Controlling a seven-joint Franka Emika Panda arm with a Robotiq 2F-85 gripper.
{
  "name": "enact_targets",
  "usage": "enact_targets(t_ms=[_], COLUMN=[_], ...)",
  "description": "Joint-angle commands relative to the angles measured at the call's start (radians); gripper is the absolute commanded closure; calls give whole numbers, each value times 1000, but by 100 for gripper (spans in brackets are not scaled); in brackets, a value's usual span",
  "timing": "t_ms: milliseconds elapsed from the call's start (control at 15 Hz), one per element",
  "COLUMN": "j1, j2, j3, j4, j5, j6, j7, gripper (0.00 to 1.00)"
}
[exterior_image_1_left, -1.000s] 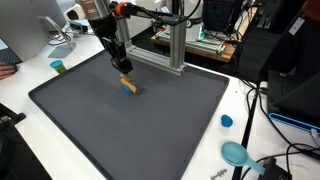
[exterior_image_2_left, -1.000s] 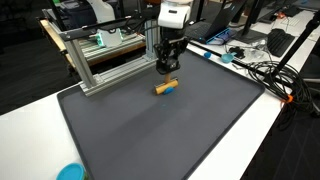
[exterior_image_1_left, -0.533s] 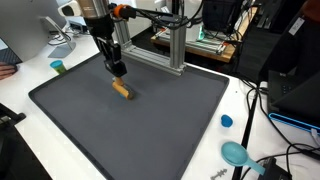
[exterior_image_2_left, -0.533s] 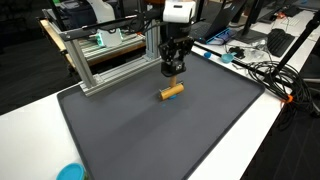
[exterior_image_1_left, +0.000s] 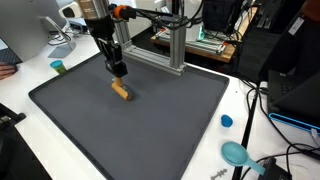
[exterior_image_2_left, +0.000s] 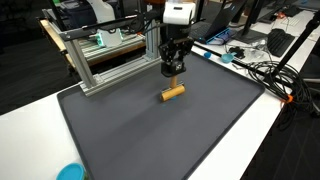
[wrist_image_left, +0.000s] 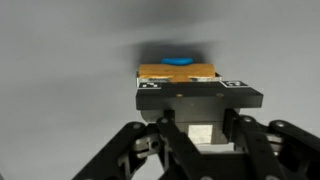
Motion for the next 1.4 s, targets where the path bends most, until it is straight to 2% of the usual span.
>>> enact_targets(t_ms=[0,200,267,333,467,533,800,1067,1200,1333], j1=[-23,-29,-12,-13,-13,-13,-23,-44,-41,-21], j2=[4,2,-5,-6,-6,-6,9,9,6,5], j3=[28,31,6,5,5,5,31,63,54,24], j4=[-5,-3,3,4,4,4,11,14,7,-2], j5=[63,89,33,32,32,32,76,138,125,64], j6=[-70,-71,-41,-41,-40,-40,-41,-46,-2,71], j7=[-74,-93,-56,-57,-57,-57,-104,-212,-204,-136], gripper=[78,78,78,53,53,78,78,78,78,78])
